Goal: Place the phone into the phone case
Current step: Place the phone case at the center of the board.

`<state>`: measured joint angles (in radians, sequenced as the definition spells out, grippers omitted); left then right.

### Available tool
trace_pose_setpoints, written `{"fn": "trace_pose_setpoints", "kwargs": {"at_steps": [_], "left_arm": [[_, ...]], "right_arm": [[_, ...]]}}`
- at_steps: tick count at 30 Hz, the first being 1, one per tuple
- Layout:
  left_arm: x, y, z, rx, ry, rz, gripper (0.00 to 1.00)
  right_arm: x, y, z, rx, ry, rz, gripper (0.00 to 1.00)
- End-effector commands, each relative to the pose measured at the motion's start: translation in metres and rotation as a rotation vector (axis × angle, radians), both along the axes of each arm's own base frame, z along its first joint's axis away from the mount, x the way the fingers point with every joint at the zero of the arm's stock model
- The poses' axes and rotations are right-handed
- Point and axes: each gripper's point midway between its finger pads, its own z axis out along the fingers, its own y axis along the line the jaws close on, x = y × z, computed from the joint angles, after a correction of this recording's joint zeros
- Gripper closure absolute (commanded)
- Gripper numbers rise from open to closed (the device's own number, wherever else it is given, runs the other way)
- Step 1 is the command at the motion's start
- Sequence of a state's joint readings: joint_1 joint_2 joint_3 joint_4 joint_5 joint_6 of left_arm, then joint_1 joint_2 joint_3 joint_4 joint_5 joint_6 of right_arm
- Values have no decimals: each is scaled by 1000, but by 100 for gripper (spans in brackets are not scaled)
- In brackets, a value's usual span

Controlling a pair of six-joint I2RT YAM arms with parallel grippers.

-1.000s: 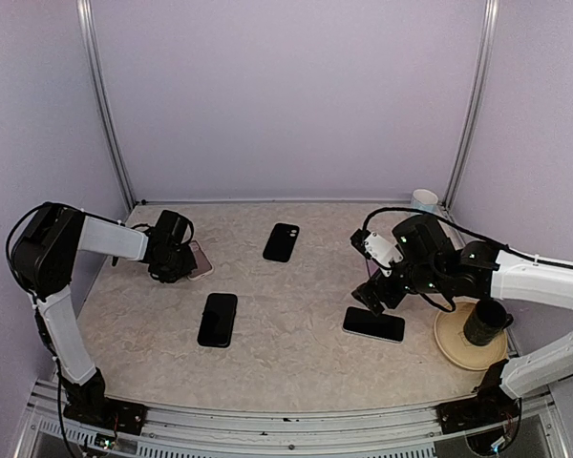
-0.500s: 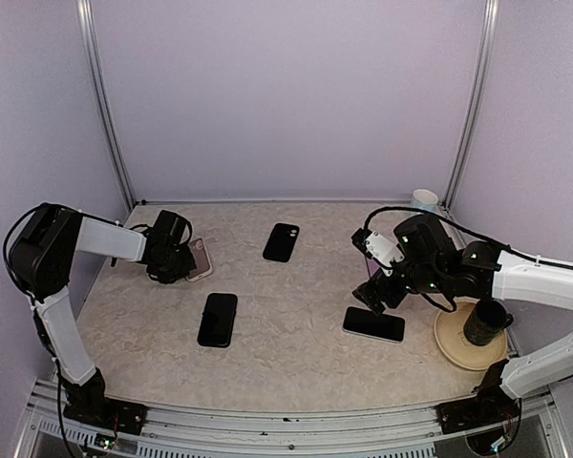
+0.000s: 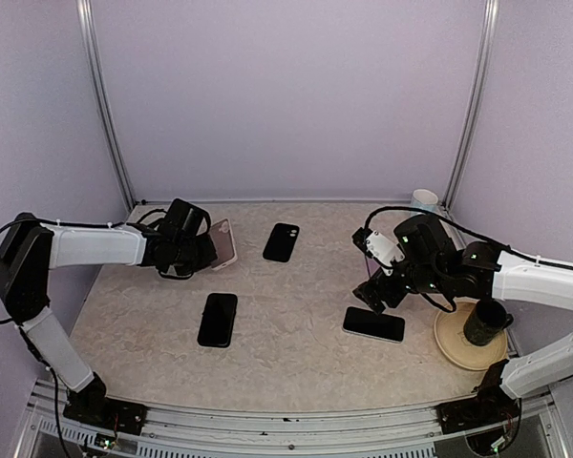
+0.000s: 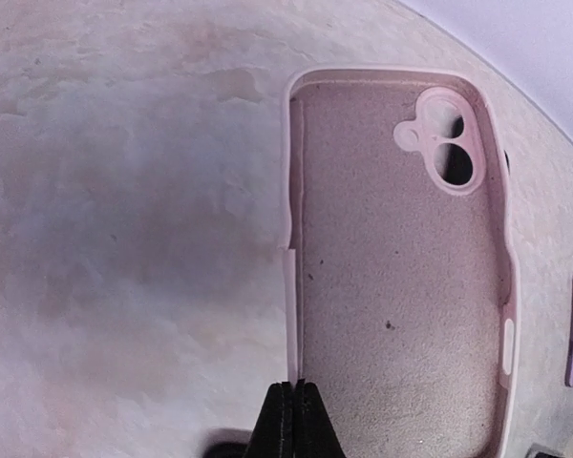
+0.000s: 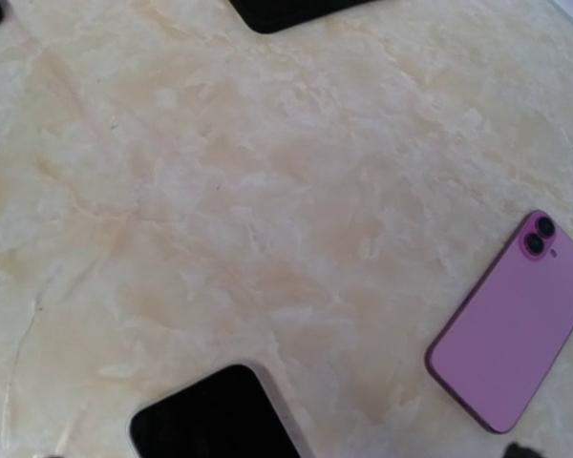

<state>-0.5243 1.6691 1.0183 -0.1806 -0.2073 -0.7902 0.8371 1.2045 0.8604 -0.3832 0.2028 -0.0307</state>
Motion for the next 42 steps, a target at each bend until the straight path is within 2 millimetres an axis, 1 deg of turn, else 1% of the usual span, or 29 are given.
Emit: {"fn": "trace_pose_setpoints", "kwargs": {"at_steps": [1,5,9,15,16,18,21,25,28,32,34,38,42], "left_arm": [[-23,-35,23,-43,-16,7,100],[-50,-69,22,-54,-10,-22,100],[-74,-98,12,-103,28,-31,100],[-100,-140,-16,-73,113,-78,100],[-103,-145,-23,-56,125,-83,100],[-107,-154,-29,-35,137,-90,100],[-113,-158,-42,-16,163,-82,100],[-120,-156,-53,-7,179,-62,100],[-125,-155,-57,-6,188,-56,100],[-133,-160,-61,-9,199,-71,100],[-137,-164,-65,-13,210,-84,100],[-144,-168,-71,-22,229,-92,97],[-146,-170,-72,-42,232,-98,94]], "right_arm": [[3,-6,5,19,-23,-36,2],[7,-9,6,10,-36,-61,2],[9,-12,6,0,-42,-80,1],[10,-15,11,5,-55,-92,1],[10,-15,11,3,-55,-92,1],[9,-15,11,6,-54,-90,1],[8,-16,12,7,-56,-91,1],[8,-13,9,13,-48,-80,1],[9,-10,1,22,-16,-94,1],[12,-7,-9,20,14,-120,1],[14,-4,-11,26,21,-129,1],[18,-1,-13,34,29,-141,1],[20,-1,-17,23,37,-159,1]]}}
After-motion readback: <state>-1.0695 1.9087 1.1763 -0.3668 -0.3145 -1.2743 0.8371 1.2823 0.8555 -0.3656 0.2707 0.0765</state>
